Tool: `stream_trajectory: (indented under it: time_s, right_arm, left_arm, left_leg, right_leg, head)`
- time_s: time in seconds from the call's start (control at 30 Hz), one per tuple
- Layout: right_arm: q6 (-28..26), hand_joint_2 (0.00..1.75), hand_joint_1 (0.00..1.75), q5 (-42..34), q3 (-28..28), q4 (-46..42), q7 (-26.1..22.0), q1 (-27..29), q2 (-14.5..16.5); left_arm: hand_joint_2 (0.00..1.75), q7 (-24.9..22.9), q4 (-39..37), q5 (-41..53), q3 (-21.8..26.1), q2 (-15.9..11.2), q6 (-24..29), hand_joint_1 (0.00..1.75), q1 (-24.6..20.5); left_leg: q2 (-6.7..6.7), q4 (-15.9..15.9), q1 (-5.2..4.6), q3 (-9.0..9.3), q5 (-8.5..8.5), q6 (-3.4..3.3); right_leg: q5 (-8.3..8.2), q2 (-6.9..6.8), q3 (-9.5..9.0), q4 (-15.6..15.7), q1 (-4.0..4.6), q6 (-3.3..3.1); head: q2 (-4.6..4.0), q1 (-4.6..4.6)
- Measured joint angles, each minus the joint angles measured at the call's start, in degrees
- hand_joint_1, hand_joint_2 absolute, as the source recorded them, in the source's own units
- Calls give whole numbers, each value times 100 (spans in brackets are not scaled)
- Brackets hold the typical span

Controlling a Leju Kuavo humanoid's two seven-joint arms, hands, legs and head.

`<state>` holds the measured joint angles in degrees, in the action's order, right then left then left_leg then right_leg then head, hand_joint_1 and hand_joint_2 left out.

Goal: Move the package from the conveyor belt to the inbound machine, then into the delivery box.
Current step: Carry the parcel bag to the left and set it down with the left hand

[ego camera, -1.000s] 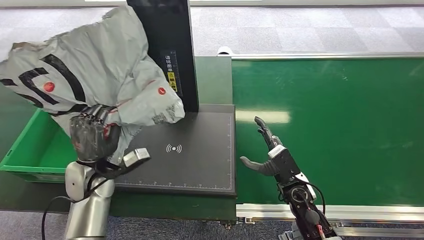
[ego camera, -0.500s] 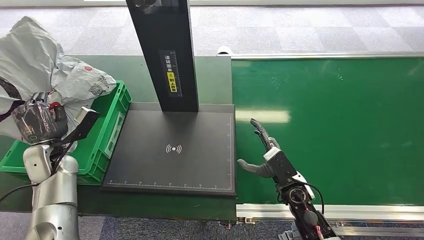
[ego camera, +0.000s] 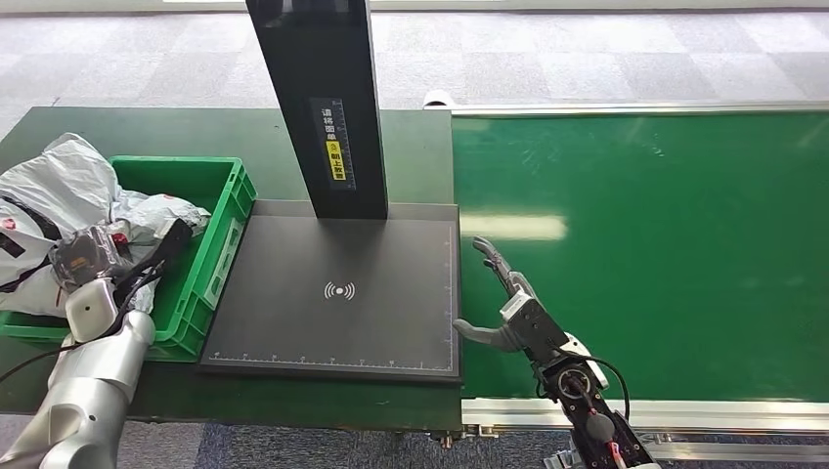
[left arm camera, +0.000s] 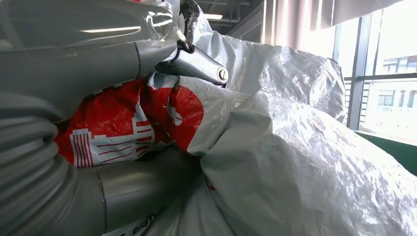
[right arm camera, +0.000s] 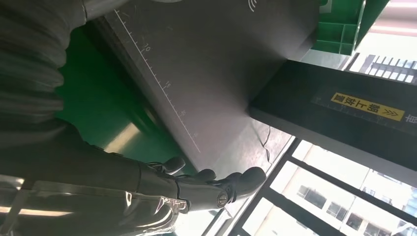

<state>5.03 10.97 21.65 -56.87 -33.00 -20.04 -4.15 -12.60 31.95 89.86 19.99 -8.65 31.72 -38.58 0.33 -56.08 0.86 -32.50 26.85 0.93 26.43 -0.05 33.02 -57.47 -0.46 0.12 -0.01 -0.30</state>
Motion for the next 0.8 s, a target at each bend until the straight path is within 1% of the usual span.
stream_trajectory:
  time_s: [0.23,0.33,0.37,0.4,0.43,0.47,0.5,0.53,0.6,0.7,0.73,0.8]
  right_arm:
    - [7,175,0,7,5,-21,2,0,3]
    - [51,175,0,41,6,-31,13,0,3]
    - [70,175,0,58,7,-40,20,0,3]
    - [84,175,0,72,7,-50,29,0,3]
    - [99,175,0,85,7,-60,38,0,2]
    - [114,175,0,97,7,-72,48,0,2]
    - [128,175,0,109,7,-86,61,1,2]
    - [140,175,0,122,7,-104,74,3,3]
    - [151,175,0,144,7,-157,102,14,4]
    - [152,175,0,153,7,-263,151,58,4]
    - [153,175,0,153,7,-299,164,76,3]
    - [153,175,0,153,7,-345,179,103,2]
  left_arm:
    - [175,-41,-213,11,-162,-103,-70,175,-75]
    - [175,-216,-303,12,-293,-168,-518,175,-128]
    - [175,-270,-343,12,-357,-197,-705,168,-149]
    - [175,-300,-378,10,-417,-221,-840,132,-167]
    - [175,-315,-407,-4,-470,-241,-912,88,-180]
    - [175,-318,-427,-33,-508,-250,-909,45,-188]
    - [175,-303,-439,-79,-532,-255,-836,7,-191]
    - [175,-265,-446,-143,-543,-256,-707,0,-190]
    - [175,-97,-444,-309,-548,-254,-289,0,-169]
    - [175,342,-361,-592,-548,-232,460,0,-85]
    - [175,495,-288,-655,-548,-215,627,0,-37]
    - [175,754,-21,-713,-549,-159,780,0,108]
  left_leg:
    - [1,1,2,8,0,0]
    - [4,2,2,9,0,0]
    - [5,2,2,10,0,0]
    - [6,2,2,10,0,0]
    - [7,2,2,11,0,0]
    - [6,2,2,11,0,0]
    - [5,2,2,12,0,0]
    - [4,2,1,12,0,0]
    - [3,2,1,12,0,0]
    - [1,2,2,12,-1,0]
    - [2,1,2,12,-1,1]
    - [4,1,2,12,-1,1]
  right_leg:
    - [-1,1,-4,-1,2,-1]
    - [-1,3,-5,-2,2,-2]
    - [-1,5,-5,-2,2,-2]
    - [-1,6,-6,-2,2,-2]
    - [-1,7,-6,-3,2,-2]
    - [-1,6,-6,-3,2,-2]
    - [-1,6,-7,-3,1,-1]
    - [-1,6,-7,-2,1,-1]
    - [-1,5,-6,-2,1,-2]
    - [0,5,-6,-2,1,-2]
    - [0,5,-6,-2,1,-2]
    - [-1,6,-5,-2,2,-2]
  head:
    - [-1,-1]
    - [-1,0]
    - [0,0]
    - [0,0]
    - [1,0]
    - [1,0]
    - [1,1]
    - [0,1]
    - [0,0]
    - [1,0]
    - [0,1]
    - [0,0]
